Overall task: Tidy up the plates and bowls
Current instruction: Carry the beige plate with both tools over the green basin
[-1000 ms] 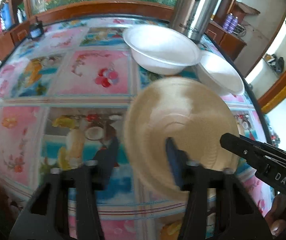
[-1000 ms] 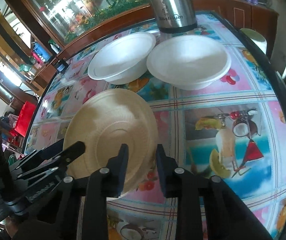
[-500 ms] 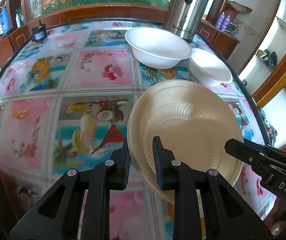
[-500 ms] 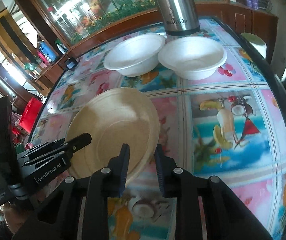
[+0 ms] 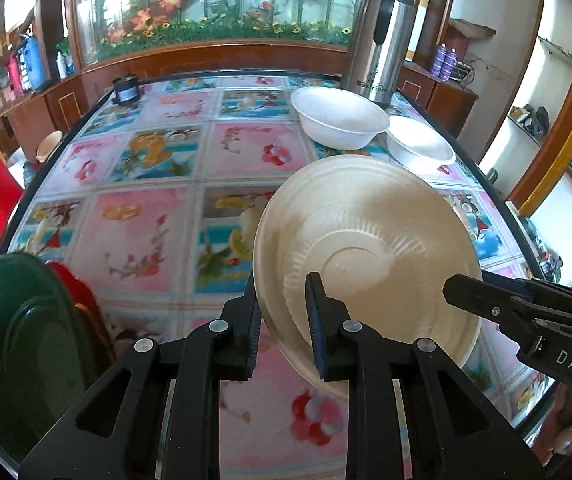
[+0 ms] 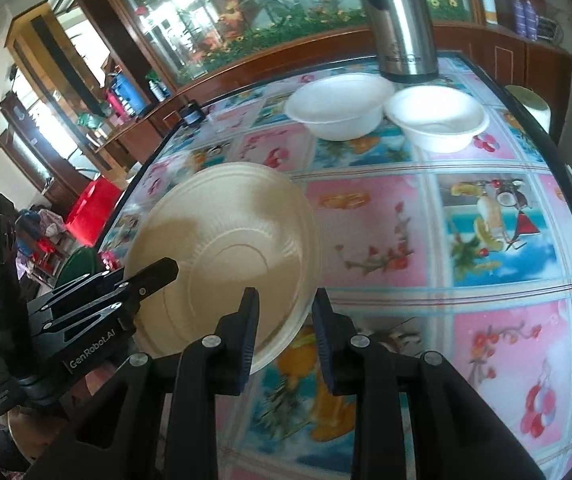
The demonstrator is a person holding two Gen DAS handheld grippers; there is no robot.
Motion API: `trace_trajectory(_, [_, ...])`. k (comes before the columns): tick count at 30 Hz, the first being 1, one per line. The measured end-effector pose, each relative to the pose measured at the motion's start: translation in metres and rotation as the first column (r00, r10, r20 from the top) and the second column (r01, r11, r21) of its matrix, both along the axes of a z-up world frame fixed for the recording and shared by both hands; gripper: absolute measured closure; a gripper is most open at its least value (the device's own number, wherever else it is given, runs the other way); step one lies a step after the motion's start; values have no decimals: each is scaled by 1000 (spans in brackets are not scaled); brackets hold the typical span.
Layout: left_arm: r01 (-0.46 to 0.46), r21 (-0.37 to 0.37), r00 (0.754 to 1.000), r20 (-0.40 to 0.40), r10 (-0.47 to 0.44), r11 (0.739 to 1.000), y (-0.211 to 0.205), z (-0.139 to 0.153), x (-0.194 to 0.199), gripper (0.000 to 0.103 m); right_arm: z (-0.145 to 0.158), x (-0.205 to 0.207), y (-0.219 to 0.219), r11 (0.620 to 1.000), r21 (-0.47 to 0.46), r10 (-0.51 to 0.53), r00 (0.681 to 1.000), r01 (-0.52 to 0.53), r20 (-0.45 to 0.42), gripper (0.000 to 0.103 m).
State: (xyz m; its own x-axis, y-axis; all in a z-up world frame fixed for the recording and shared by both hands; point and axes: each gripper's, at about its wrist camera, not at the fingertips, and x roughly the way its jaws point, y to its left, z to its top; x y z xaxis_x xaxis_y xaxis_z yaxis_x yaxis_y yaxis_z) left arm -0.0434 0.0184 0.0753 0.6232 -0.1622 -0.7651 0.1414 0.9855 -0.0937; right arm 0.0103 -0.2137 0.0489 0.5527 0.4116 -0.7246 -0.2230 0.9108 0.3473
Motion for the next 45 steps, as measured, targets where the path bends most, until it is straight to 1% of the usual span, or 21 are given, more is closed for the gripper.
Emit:
trace_trajectory(7, [-5, -15, 1000, 2, 5, 1000, 15, 1, -14, 82, 2, -10, 19, 1000, -26, 14, 1000, -14, 6, 75])
trace_trajectory(15, [6, -24, 1000, 5, -6, 1000, 18, 1, -24, 82, 4, -22, 23, 999, -40, 4, 1000, -4, 14, 75])
trace_trajectory(22, [3, -32, 1000, 19, -2, 999, 25, 7, -34, 82, 15, -34, 30, 998, -60, 16, 999, -13, 48, 75])
trace_trajectory(35, [-41, -41, 998, 52, 44, 998, 55, 18, -48, 82, 24, -40, 56, 995, -81, 72, 995, -66, 76, 75])
trace_trajectory(45, [-93, -46, 993, 72, 96, 995, 86, 26, -58, 82, 29, -36, 86, 988, -85, 136, 987, -129, 86, 74])
